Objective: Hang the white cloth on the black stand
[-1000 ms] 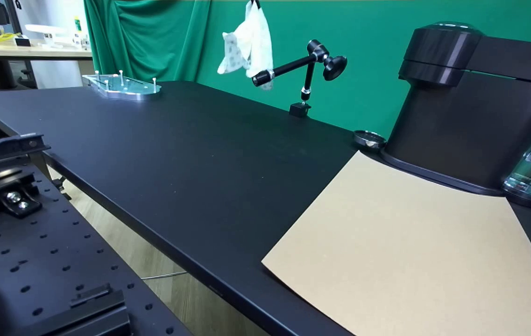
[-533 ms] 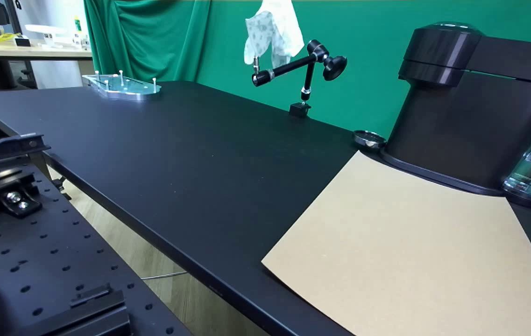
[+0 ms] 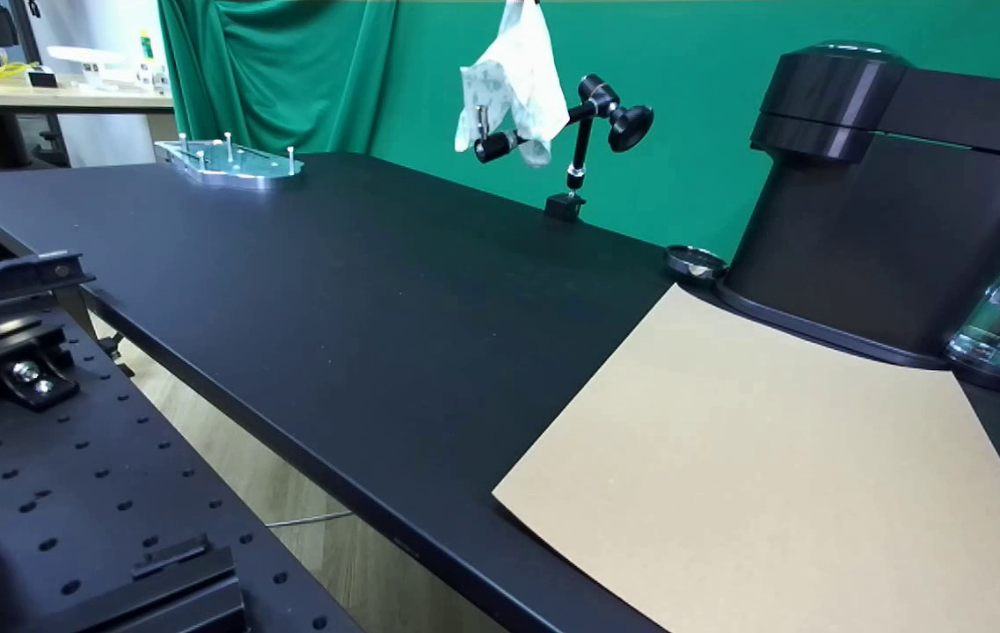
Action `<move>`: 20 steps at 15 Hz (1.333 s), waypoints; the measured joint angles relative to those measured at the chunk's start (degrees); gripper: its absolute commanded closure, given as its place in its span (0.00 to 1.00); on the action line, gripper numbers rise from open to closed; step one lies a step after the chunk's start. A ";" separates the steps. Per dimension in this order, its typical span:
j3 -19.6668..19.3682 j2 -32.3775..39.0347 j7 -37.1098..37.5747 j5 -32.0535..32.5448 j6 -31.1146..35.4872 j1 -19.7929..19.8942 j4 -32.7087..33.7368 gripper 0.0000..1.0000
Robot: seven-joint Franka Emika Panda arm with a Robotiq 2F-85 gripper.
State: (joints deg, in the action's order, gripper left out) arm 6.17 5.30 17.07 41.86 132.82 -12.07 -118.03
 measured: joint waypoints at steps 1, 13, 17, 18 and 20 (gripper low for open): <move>0.09 0.49 0.08 0.00 -0.03 0.00 -0.03 0.73; 1.05 1.25 0.68 -0.40 -2.24 -0.09 -0.77 0.01; 2.10 0.67 -0.06 -3.88 -2.18 -0.17 -2.82 0.00; 2.59 0.21 -0.48 -5.29 -2.03 -0.25 -3.91 0.00; 3.69 -1.18 -2.53 -9.72 -1.00 -0.47 -6.66 0.00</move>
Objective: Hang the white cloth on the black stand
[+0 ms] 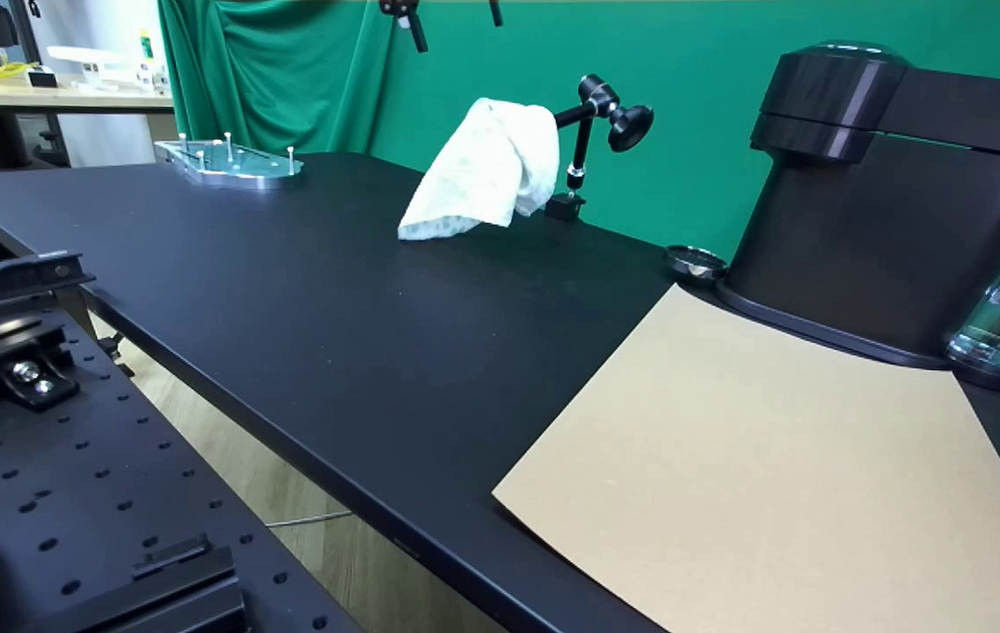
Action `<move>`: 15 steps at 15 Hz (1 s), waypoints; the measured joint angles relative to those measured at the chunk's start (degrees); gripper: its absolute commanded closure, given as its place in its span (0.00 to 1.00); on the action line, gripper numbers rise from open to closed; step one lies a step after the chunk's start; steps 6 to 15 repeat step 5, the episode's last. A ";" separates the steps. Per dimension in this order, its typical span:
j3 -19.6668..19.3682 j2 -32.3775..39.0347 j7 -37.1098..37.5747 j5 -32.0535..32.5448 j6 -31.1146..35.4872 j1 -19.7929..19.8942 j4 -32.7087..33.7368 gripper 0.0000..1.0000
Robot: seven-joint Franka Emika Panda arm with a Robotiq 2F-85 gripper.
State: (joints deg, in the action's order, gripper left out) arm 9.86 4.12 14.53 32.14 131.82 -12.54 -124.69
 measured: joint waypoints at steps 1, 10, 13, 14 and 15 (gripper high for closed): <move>0.59 -0.97 -1.93 -3.01 0.58 -0.10 -1.61 0.00; 1.97 -5.14 -9.81 -13.57 0.95 -0.29 -7.25 0.00; 1.97 -5.14 -9.81 -13.57 0.95 -0.29 -7.25 0.00; 1.97 -5.14 -9.81 -13.57 0.95 -0.29 -7.25 0.00; 1.97 -5.14 -9.81 -13.57 0.95 -0.29 -7.25 0.00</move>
